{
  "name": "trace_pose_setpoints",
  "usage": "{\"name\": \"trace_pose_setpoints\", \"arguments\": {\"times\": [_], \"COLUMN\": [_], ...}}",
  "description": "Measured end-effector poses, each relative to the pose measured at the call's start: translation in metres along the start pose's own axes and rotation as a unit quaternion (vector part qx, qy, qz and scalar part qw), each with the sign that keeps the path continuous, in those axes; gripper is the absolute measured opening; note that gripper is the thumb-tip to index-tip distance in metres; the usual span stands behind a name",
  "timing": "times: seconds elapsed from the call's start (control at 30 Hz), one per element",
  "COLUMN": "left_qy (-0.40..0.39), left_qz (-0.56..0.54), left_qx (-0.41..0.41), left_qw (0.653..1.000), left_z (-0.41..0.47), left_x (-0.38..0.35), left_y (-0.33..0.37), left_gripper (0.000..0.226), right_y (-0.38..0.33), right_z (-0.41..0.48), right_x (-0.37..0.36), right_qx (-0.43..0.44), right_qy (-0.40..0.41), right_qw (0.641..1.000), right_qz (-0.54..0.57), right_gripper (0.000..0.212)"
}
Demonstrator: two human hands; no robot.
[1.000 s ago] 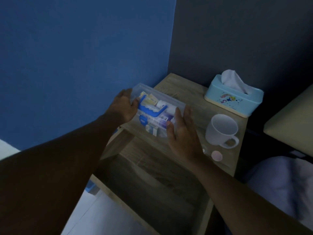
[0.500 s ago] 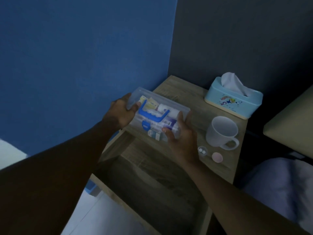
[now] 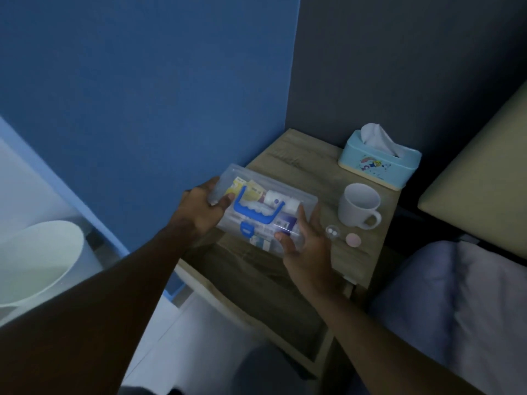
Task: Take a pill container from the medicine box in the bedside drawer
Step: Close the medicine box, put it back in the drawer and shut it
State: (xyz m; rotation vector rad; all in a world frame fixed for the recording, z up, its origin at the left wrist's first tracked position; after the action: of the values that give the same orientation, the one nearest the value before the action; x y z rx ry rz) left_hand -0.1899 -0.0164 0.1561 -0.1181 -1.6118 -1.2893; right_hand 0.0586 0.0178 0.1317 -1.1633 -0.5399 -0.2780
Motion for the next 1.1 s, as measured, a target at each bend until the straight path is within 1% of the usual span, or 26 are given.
{"name": "trace_pose_setpoints", "arguments": {"times": [0.07, 0.17, 0.23, 0.3, 0.37, 0.5, 0.63, 0.77, 0.87, 0.93, 1.0, 1.1], "left_qy": [-0.021, -0.024, -0.019, -0.032, -0.057, -0.073, -0.115, -0.173, -0.205, -0.219, -0.228, -0.236], "left_qz": [-0.014, -0.012, 0.002, -0.007, -0.026, -0.041, -0.042, -0.041, -0.051, -0.055, -0.061, -0.055], "left_qx": [0.010, -0.008, -0.018, -0.015, -0.004, -0.023, -0.011, 0.008, 0.032, 0.052, 0.063, 0.054], "left_qw": [1.000, 1.000, 1.000, 0.999, 0.998, 0.996, 0.992, 0.984, 0.977, 0.973, 0.970, 0.969], "left_z": [-0.016, -0.038, -0.049, -0.057, -0.061, -0.068, -0.064, -0.057, -0.054, -0.052, -0.049, -0.042], "left_x": [0.003, 0.002, -0.001, -0.006, -0.011, -0.020, -0.036, -0.060, -0.079, -0.092, -0.102, -0.114], "left_y": [-0.005, -0.012, -0.018, -0.027, -0.037, -0.052, -0.065, -0.072, -0.080, -0.088, -0.094, -0.098], "left_gripper": [0.069, 0.066, 0.063, 0.062, 0.063, 0.055, 0.063, 0.056, 0.047, 0.040, 0.040, 0.036], "right_y": [-0.001, 0.000, 0.001, 0.004, 0.009, 0.018, 0.031, 0.047, 0.058, 0.065, 0.072, 0.082], "right_z": [-0.019, -0.047, -0.063, -0.075, -0.085, -0.102, -0.110, -0.110, -0.109, -0.108, -0.106, -0.101], "right_x": [0.003, 0.003, 0.000, -0.003, -0.007, -0.015, -0.025, -0.033, -0.037, -0.042, -0.046, -0.052], "right_qx": [-0.002, 0.001, -0.017, -0.033, -0.034, -0.056, -0.075, -0.111, -0.126, -0.139, -0.164, -0.196], "right_qy": [0.007, 0.031, 0.026, 0.019, 0.010, 0.008, 0.010, -0.003, -0.012, -0.016, -0.022, -0.032], "right_qw": [1.000, 0.997, 0.998, 0.999, 0.999, 0.998, 0.996, 0.993, 0.990, 0.988, 0.983, 0.976], "right_qz": [-0.024, -0.076, -0.054, -0.024, -0.023, -0.025, -0.043, -0.050, -0.055, -0.070, -0.075, -0.087], "right_gripper": [0.060, 0.059, 0.059, 0.058, 0.059, 0.057, 0.058, 0.059, 0.058, 0.058, 0.059, 0.059]}}
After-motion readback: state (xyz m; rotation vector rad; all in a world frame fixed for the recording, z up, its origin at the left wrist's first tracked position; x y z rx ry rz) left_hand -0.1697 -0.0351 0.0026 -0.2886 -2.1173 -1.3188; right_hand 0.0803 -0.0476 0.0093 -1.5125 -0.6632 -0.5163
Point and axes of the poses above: each hand's wrist, its own z-axis towards the middle knuckle, its own x-axis out of the back of the hand, y = z × x, the point moved 3 cm from there along z, towards the middle knuckle, and after that the axes turned 8 degrees about y, right-handed, at the moved point
